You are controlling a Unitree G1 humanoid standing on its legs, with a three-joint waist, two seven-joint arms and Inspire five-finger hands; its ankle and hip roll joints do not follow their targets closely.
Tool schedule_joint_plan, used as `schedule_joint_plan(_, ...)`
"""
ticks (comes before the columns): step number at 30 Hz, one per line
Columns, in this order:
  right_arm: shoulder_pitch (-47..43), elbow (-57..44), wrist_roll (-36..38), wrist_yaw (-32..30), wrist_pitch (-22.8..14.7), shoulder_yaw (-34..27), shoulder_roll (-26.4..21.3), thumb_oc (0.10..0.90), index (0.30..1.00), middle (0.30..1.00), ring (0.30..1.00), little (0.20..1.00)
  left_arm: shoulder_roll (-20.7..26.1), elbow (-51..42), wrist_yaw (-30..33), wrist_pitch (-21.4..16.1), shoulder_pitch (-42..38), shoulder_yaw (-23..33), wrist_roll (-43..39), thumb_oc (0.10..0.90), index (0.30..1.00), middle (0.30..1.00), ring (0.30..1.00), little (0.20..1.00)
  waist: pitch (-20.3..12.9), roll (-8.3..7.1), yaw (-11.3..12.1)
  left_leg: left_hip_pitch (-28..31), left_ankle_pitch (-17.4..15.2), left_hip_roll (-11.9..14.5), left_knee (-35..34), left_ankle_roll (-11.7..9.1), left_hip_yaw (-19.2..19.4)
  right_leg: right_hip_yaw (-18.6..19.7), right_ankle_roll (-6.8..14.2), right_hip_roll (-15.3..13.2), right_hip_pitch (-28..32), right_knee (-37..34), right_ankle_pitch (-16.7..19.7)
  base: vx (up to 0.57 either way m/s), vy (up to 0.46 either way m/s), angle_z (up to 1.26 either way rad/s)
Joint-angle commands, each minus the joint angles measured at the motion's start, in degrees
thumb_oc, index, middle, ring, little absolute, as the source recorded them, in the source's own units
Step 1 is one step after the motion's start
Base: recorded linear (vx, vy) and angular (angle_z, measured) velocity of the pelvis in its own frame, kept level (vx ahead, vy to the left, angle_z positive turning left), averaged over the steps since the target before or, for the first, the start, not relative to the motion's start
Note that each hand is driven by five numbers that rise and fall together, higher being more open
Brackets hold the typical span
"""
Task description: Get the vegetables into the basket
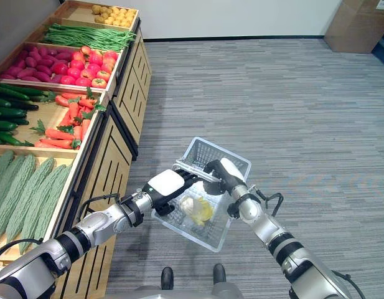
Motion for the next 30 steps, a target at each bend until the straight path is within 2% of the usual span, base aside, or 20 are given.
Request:
schedule_joint_plan(1,-4.3,-5.6,3.7,-5.3,-7.6,-7.7,3.3,0.400,0.300,0.300,0.300,0.300,-0.4,-1.8,5.5,-1.6,-3.5,4.1,-4.2,0.900,1.000,1.000,1.000,1.000,-5.3,-3.08,0.8,1.1,-4.1,2.5,0.1,-3.4,-1.6,-0.9,6.0,-3.4,1.0,0.3,-0.3,0.00,0.000,0.00)
schedule_joint_plan(3,-3.7,-4.5,2.8,-5.9,-7.1,-8.4,3.5,0.400,0.300,0.300,0.300,0.300,-0.1,-5.1,4.8,-2.8,-1.8,5.5,-8.0,0.900,1.000,1.000,1.000,1.000,-5.3,-3.15,1.0,1.1,-4.0,2.5,0.1,-3.5,-1.8,-1.2,6.0,-3.5,1.2,0.3,-0.3,-0.01,-0.003,0.02)
schedule_joint_plan(5,-1.9,-2.3,0.4,-6.8,-5.9,-10.7,3.1,0.400,0.300,0.300,0.300,0.300,1.1,-13.9,-0.9,-6.0,4.6,8.9,-21.1,0.900,1.000,1.000,1.000,1.000,-5.5,-3.27,1.8,0.9,-3.8,2.4,0.1,-3.4,-2.6,-1.9,6.0,-3.6,1.4,0.3,-0.3,-0.02,-0.011,0.10)
schedule_joint_plan(6,-1.2,-1.9,-0.3,-7.0,-5.6,-11.4,3.0,0.400,0.300,0.300,0.300,0.300,1.6,-16.0,-2.7,-5.8,6.7,10.4,-24.8,0.900,1.000,1.000,1.000,1.000,-5.6,-3.29,1.9,0.8,-3.8,2.4,0.1,-3.4,-2.8,-2.0,5.9,-3.7,1.6,0.3,-0.3,0.02,-0.006,0.24)
schedule_joint_plan(8,1.4,2.0,-1.9,-7.7,-3.9,-14.7,1.9,0.400,0.300,0.300,0.300,0.300,3.1,-24.0,-7.1,-5.5,14.9,16.2,-43.1,0.900,1.000,1.000,1.000,1.000,-5.7,-3.17,3.1,0.9,-4.1,2.2,0.1,-3.3,-3.6,-2.9,5.8,-3.8,2.1,0.3,-0.8,0.01,-0.005,0.19)
schedule_joint_plan(9,1.4,2.0,-2.0,-7.7,-3.9,-14.6,1.9,0.400,0.300,0.300,0.300,0.300,3.3,-24.4,-7.3,-5.3,15.1,16.4,-43.4,0.900,1.000,1.000,1.000,1.000,-5.7,-3.20,3.0,1.0,-4.2,2.2,0.1,-3.3,-3.6,-2.9,5.8,-3.8,2.2,0.3,-0.8,-0.02,0.001,0.11)
schedule_joint_plan(10,2.8,4.3,-3.0,-7.7,-2.9,-16.2,1.4,0.400,0.300,0.300,0.300,0.300,3.8,-27.1,-10.0,-5.1,19.1,19.4,-51.8,0.900,1.000,1.000,1.000,1.000,-5.7,-3.12,3.6,0.7,-4.0,2.1,0.1,-3.2,-4.1,-3.3,5.8,-3.9,2.2,0.3,-0.7,-0.01,0.000,0.14)
schedule_joint_plan(11,2.8,4.3,-3.0,-7.7,-3.0,-16.1,1.5,0.400,0.300,0.300,0.300,0.300,3.9,-27.3,-10.2,-5.0,19.3,19.6,-52.0,0.900,1.000,1.000,1.000,1.000,-5.7,-3.13,3.4,0.8,-4.0,2.1,0.1,-3.2,-4.1,-3.3,5.8,-3.9,2.2,0.3,-0.8,-0.03,0.000,0.16)
schedule_joint_plan(12,4.5,7.8,-3.9,-7.0,-1.8,-17.8,1.0,0.400,0.300,0.300,0.300,0.300,4.5,-29.4,-15.8,-3.3,24.6,23.3,-64.5,0.900,1.000,1.000,1.000,1.000,-5.6,-3.00,4.1,0.6,-3.8,1.9,0.1,-3.1,-4.6,-3.7,5.7,-3.9,2.4,0.3,-0.7,-0.02,0.002,0.16)
schedule_joint_plan(13,5.2,9.4,-4.1,-6.9,-1.6,-18.4,1.0,0.400,0.300,0.300,0.300,0.300,4.7,-30.0,-16.8,-3.2,26.1,24.4,-66.5,0.900,1.000,1.000,1.000,1.000,-5.6,-2.93,4.4,0.6,-3.7,1.8,0.1,-3.1,-4.9,-3.9,5.7,-4.0,2.5,0.3,-0.6,-0.03,0.002,0.14)
schedule_joint_plan(17,8.0,15.7,-3.8,-7.2,-1.3,-21.4,1.6,0.400,0.300,0.300,0.300,0.300,6.1,-28.5,-19.6,-2.2,32.1,28.0,-68.2,0.900,1.000,1.000,1.000,1.000,-5.6,-2.87,4.9,0.4,-3.5,1.7,0.1,-3.0,-5.4,-4.3,5.7,-4.0,2.6,0.3,-0.6,-0.03,0.005,0.11)
schedule_joint_plan(18,10.3,18.6,-2.5,-7.5,-1.6,-24.1,2.1,0.400,0.300,0.300,0.300,0.300,6.2,-23.6,-19.9,-1.2,34.3,29.4,-65.1,0.900,1.000,1.000,1.000,1.000,-5.5,-2.83,5.0,0.2,-3.2,1.7,0.1,-3.0,-5.7,-4.6,5.7,-4.0,2.4,0.3,-0.4,-0.02,0.001,0.07)
schedule_joint_plan(20,11.0,19.7,-1.7,-7.6,-1.7,-25.1,2.4,0.400,0.300,0.300,0.300,0.300,5.9,-20.6,-19.8,-1.0,35.0,29.5,-63.7,0.900,1.000,1.000,1.000,1.000,-5.5,-2.80,5.0,0.0,-3.1,1.7,0.1,-3.0,-5.8,-4.7,5.8,-4.1,2.4,0.3,-0.4,-0.02,0.006,0.11)
schedule_joint_plan(23,15.2,23.7,-1.7,-6.7,-1.7,-27.4,2.6,0.400,0.300,0.300,0.300,0.300,1.0,-2.3,-19.9,0.8,36.3,29.6,-57.3,0.900,1.000,1.000,1.000,1.000,-5.2,-2.71,4.4,-0.6,-2.8,1.7,0.1,-3.0,-5.8,-4.9,5.9,-4.1,1.9,0.3,-0.2,-0.02,0.013,0.07)
schedule_joint_plan(26,17.2,25.4,-1.4,-6.4,-1.7,-28.5,3.1,0.400,0.300,0.300,0.300,0.300,-2.8,7.5,-18.7,1.5,36.5,31.5,-54.1,0.900,1.000,1.000,1.000,1.000,-5.1,-2.67,4.0,-0.8,-2.7,1.8,0.1,-3.0,-5.5,-4.6,6.0,-4.2,1.4,0.3,0.0,0.00,0.000,0.00)
schedule_joint_plan(28,17.7,27.8,-0.8,-6.5,-1.7,-28.8,3.7,0.400,0.300,0.300,0.300,0.300,-6.5,17.5,-17.8,2.4,35.4,32.7,-52.9,0.900,1.000,1.000,1.000,1.000,-4.9,-2.66,3.6,-0.9,-2.7,1.8,0.1,-3.0,-5.1,-4.3,6.0,-4.2,1.1,0.3,0.2,-0.01,0.008,-0.03)
schedule_joint_plan(30,18.1,29.3,-0.1,-6.5,-1.8,-29.0,4.4,0.400,0.300,0.300,0.300,0.300,-8.6,23.7,-15.1,2.1,33.3,33.7,-48.8,0.900,1.000,1.000,1.000,1.000,-4.7,-2.75,3.2,-1.0,-2.7,1.8,0.1,-3.0,-4.8,-4.1,6.0,-4.2,0.7,0.3,0.3,-0.01,0.009,-0.02)
